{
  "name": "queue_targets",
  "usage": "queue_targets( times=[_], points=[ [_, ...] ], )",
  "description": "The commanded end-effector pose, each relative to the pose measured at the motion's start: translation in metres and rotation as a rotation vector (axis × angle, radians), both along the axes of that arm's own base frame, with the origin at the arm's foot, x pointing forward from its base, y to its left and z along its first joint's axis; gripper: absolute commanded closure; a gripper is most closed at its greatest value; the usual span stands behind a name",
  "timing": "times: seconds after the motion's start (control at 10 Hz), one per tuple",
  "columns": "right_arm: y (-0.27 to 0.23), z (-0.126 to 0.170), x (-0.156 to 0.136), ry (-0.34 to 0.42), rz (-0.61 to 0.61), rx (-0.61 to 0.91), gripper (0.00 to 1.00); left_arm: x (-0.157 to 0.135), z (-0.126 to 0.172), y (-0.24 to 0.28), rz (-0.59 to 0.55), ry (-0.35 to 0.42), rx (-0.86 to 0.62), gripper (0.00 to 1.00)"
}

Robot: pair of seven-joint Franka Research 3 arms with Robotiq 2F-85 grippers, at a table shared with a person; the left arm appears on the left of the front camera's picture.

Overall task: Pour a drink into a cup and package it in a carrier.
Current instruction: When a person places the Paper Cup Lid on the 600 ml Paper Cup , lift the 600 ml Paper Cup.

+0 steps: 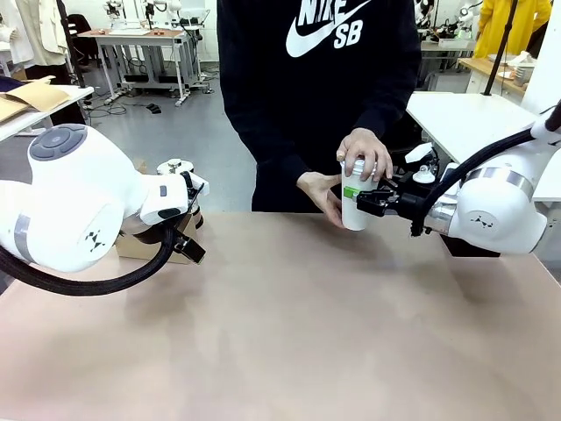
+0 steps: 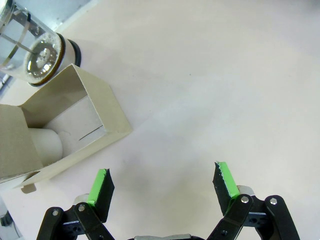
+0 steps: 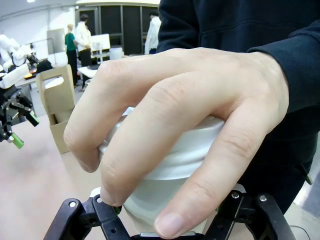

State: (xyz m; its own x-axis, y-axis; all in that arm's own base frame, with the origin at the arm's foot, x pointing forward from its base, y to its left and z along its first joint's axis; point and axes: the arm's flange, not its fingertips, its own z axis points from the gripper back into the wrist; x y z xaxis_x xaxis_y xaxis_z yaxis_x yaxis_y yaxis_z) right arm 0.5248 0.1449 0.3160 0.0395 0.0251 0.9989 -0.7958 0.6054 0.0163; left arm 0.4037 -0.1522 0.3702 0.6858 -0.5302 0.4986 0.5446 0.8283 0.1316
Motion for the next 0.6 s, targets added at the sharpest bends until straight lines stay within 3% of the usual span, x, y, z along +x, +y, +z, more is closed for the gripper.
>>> queue_targets(
  times=[0.0, 0.5],
  points=[
    [0.0044, 0.0059, -0.0002, -0.004, -0.012, 0.000, 0.20, -0.0001, 0.0001, 0.0005, 0.001, 0.000, -0.002, 0.00],
    [0.0044, 0.0059, -0.0002, -0.004, -0.012, 0.000, 0.20, -0.0001, 0.0001, 0.0005, 0.001, 0.000, -0.002, 0.00]
  ],
)
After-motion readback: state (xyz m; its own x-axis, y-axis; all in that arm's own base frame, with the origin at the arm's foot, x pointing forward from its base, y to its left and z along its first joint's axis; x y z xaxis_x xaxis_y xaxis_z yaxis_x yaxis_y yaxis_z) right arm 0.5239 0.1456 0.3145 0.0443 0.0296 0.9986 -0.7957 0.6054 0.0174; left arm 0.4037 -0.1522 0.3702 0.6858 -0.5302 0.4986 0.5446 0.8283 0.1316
